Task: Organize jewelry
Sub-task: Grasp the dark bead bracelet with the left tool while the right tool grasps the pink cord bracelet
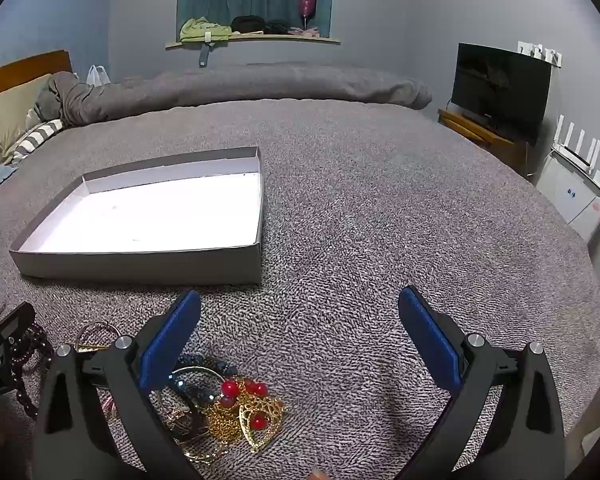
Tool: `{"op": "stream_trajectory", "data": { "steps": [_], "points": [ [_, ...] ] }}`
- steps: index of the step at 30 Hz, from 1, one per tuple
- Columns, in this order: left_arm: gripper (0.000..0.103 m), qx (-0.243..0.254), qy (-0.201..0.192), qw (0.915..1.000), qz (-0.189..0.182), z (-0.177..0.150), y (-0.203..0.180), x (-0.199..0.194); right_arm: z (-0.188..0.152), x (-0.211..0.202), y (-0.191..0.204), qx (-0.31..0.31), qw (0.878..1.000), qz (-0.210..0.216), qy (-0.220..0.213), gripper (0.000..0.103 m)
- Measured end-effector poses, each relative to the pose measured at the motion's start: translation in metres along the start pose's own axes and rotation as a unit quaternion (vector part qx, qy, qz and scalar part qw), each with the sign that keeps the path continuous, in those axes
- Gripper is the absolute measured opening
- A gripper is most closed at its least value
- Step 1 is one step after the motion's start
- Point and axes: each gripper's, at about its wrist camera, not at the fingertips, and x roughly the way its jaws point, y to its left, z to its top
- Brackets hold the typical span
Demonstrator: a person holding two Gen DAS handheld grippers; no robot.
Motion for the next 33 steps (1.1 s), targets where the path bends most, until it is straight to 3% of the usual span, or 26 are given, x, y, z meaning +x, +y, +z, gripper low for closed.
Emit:
{"op": "stream_trajectory", "data": {
  "steps": [4, 9, 14, 22, 27, 30, 33],
  "points": [
    [0.101, -0.001, -0.003, 1.0, -0.009, 0.001, 0.005, -0.002, 0.001, -0.001, -0.001, -0.004, 1.0, 0.004, -0.001, 0.098],
    [0.101, -0.005, -0.014, 0.9997, -0.021, 0.0, 0.02, -0.01, 0.0, -0.013, -0.005, 0.0, 0.999, 0.043, -0.009, 0.098],
    [0.101, -0.01, -0.011, 0.9982, -0.057, -0.002, 0.026, -0.016, -0.013, -0.023, -0.001, -0.027, 0.997, 0.069, -0.006, 0.098],
    [0.101, 0.041, 0.0, 0.9963, -0.075, -0.013, 0.011, -0.021, -0.018, -0.04, 0.017, -0.072, 0.989, 0.125, -0.01, 0.097],
    [0.099, 0.018, 0.009, 0.9971, -0.073, -0.014, 0.024, -0.019, -0.023, -0.04, 0.029, -0.085, 0.983, 0.162, 0.006, 0.086],
    [0.097, 0.007, 0.017, 0.9982, -0.057, -0.017, 0.038, -0.018, -0.025, -0.036, 0.035, -0.094, 0.98, 0.175, 0.017, 0.074],
    [0.091, -0.001, 0.028, 0.9974, -0.067, -0.022, 0.048, -0.016, -0.027, -0.034, 0.042, -0.103, 0.976, 0.19, 0.029, 0.063]
  ]
}}
